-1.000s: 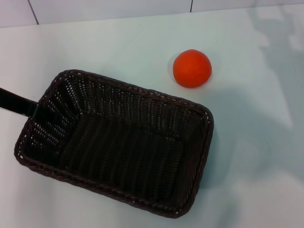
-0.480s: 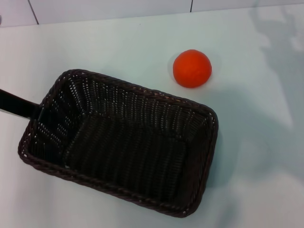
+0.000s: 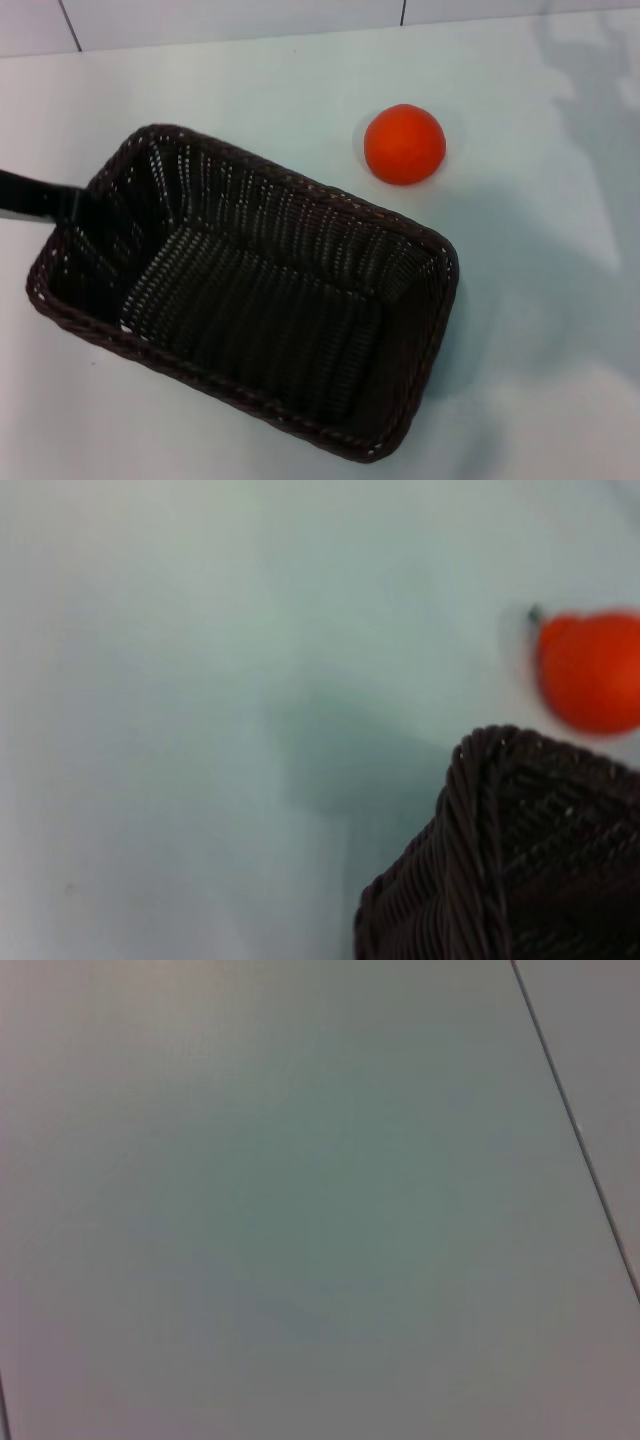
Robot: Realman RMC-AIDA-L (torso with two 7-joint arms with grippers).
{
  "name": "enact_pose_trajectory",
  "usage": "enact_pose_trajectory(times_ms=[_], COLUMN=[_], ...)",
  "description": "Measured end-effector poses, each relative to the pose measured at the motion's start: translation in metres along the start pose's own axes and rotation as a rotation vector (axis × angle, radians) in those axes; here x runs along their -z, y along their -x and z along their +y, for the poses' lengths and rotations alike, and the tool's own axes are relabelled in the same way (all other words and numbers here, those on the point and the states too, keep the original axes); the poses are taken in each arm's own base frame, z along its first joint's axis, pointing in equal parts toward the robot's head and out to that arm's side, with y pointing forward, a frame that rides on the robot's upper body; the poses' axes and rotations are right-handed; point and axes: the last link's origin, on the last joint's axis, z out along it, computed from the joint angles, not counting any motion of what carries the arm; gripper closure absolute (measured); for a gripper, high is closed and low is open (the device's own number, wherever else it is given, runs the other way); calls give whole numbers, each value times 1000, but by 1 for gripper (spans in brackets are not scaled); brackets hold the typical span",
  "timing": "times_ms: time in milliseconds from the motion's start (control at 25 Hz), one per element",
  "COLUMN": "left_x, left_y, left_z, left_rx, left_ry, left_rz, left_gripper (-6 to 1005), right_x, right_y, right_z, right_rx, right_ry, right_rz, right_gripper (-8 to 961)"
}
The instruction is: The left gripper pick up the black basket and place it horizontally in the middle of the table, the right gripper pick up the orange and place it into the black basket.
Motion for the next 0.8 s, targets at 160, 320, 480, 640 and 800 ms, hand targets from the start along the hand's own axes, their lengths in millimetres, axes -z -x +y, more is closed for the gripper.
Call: enact_pose_trajectory(times_ms=[160,320,480,640,800], left_x=[14,19,30,33,33], left_y=[6,9,19,32,42], left_z=[-10,-15,-32,-43,-53], left_rx=[103,144,261,351,410], left_ry=[74,100,205,266,267], left_rz=[88,126,220,290,336], left_gripper=[835,834,834,835,835], right_x=[-1,-4,-9,-12,-15], right_y=[-1,-3,-8,-10,-12], right_z=[-1,-3,-2,-2,-3], right_rx=[-1,-11,-30,-35,-34], right_ry=[-3,-10,-13,-12,-15], right_rz=[5,13,28,36,40], right_gripper=[86,86,86,86,86])
